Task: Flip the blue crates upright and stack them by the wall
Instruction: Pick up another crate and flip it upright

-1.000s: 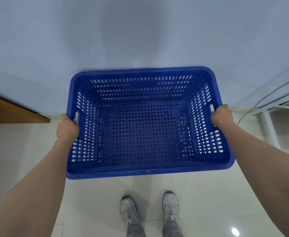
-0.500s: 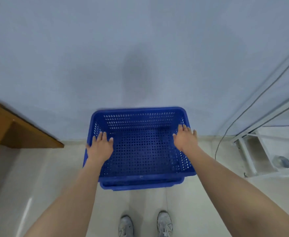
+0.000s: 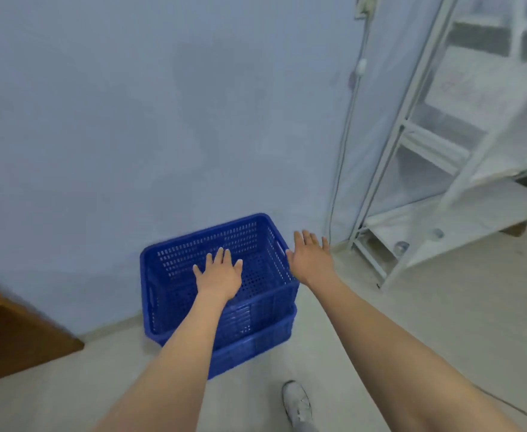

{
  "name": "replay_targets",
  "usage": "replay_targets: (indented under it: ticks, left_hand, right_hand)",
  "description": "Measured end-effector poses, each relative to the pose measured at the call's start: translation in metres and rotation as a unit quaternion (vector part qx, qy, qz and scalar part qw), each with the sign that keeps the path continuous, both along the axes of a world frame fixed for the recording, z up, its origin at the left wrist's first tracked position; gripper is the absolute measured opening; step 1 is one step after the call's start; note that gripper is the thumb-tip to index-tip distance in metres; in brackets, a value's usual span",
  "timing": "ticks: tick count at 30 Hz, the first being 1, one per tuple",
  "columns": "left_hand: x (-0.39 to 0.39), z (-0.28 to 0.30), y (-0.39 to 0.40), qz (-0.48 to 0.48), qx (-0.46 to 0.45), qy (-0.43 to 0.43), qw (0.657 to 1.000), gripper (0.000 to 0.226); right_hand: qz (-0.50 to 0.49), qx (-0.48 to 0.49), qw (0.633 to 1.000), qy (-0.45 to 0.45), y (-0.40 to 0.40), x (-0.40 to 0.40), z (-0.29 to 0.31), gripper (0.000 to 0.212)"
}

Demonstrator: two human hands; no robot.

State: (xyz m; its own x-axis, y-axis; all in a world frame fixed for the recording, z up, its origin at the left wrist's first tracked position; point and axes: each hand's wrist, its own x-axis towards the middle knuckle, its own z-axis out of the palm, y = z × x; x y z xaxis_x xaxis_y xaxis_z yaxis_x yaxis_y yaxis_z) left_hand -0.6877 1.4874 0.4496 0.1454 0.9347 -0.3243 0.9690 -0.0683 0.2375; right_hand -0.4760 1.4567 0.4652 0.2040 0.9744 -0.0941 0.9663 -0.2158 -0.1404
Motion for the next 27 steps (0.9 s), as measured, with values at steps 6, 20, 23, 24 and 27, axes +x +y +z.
replay_targets:
  ticks: [6, 20, 23, 24, 27]
  left_hand:
    - [0.072, -0.004, -0.121, -0.143, -0.029, 0.015, 0.989, 0.063]
    - [0.355, -0.048, -0.444, -0.459, -0.059, 0.080, 0.883, 0.062]
    - [0.422, -0.077, -0.502, -0.482, -0.046, 0.107, 0.869, 0.062]
    - [0.444, -0.088, -0.521, -0.489, -0.045, 0.113, 0.864, 0.062]
    - [0.493, -0.124, -0.579, -0.513, -0.061, 0.124, 0.847, 0.062]
  right_hand:
    - [-0.129, -0.036, 0.991, 0.016, -0.177, 0.045, 0.005, 0.062]
    - [-0.471, -0.116, 0.871, 0.072, -0.636, 0.247, -0.061, 0.064]
    - [-0.505, -0.126, 0.849, 0.091, -0.720, 0.286, -0.095, 0.064]
    - [-0.514, -0.130, 0.843, 0.096, -0.746, 0.299, -0.107, 0.064]
    - [-0.541, -0.141, 0.821, 0.111, -0.812, 0.330, -0.146, 0.064]
